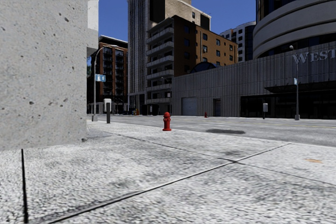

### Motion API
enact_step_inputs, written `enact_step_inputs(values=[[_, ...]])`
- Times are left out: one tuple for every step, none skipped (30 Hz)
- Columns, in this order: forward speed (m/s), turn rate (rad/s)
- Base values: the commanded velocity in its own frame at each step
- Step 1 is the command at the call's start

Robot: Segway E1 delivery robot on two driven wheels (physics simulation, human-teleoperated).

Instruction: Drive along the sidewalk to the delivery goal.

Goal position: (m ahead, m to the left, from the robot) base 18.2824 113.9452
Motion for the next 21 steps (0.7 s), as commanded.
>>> enact_step_inputs(values=[[2.0,0.06],[2.0,0.13],[2.0,0.15],[2.0,0.16],[2.0,0.17],[2.0,0.18],[2.0,0.19],[2.0,0.19],[2.0,0.19],[2.0,0.19],[2.0,0.22],[2.0,0.25],[2.0,0.27],[2.0,0.27],[2.0,0.27],[2.0,0.28],[2.0,0.3],[2.0,0.33],[2.0,0.34],[2.0,0.35],[2.0,0.35]])
